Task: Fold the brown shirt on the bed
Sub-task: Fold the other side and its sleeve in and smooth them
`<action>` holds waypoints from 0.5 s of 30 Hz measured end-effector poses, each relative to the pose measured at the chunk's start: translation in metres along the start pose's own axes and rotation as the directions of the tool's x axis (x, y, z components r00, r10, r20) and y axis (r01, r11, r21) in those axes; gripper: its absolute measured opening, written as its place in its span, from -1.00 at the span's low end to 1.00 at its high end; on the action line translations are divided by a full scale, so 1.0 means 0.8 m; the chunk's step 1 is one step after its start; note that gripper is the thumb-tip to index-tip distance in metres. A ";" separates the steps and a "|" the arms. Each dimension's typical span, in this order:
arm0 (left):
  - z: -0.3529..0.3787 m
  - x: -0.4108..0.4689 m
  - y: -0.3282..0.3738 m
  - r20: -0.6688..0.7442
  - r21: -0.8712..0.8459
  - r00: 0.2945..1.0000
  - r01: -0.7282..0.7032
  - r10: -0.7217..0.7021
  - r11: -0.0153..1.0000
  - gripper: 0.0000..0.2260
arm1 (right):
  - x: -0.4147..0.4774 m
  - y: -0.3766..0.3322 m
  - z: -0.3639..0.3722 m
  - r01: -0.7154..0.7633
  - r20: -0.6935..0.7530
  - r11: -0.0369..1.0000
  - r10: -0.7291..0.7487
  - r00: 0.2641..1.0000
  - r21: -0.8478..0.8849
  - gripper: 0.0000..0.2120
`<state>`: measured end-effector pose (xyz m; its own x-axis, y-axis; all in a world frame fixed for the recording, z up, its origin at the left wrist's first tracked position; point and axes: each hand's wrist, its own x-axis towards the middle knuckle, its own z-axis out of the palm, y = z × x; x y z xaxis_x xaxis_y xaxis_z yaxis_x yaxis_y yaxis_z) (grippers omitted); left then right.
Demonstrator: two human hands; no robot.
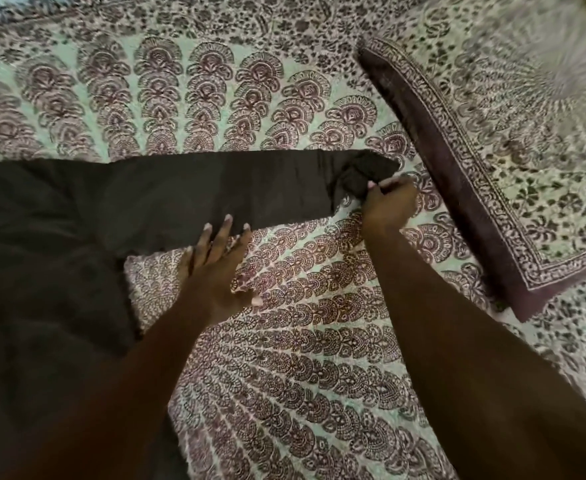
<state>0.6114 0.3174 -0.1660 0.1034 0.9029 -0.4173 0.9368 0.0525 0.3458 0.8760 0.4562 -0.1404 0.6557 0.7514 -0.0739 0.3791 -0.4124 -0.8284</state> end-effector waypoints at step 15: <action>-0.091 -0.074 -0.030 0.072 -0.988 0.884 -0.001 -0.463 -0.156 -0.86 | -0.316 -0.030 0.004 0.796 0.474 0.476 -0.836 0.277 0.374 -0.88</action>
<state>0.5582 0.2942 -0.0884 -0.3180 0.7429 -0.5890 -0.4759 0.4122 0.7769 0.6995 0.2780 -0.1038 -0.4447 0.7969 0.4088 0.4581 0.5946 -0.6608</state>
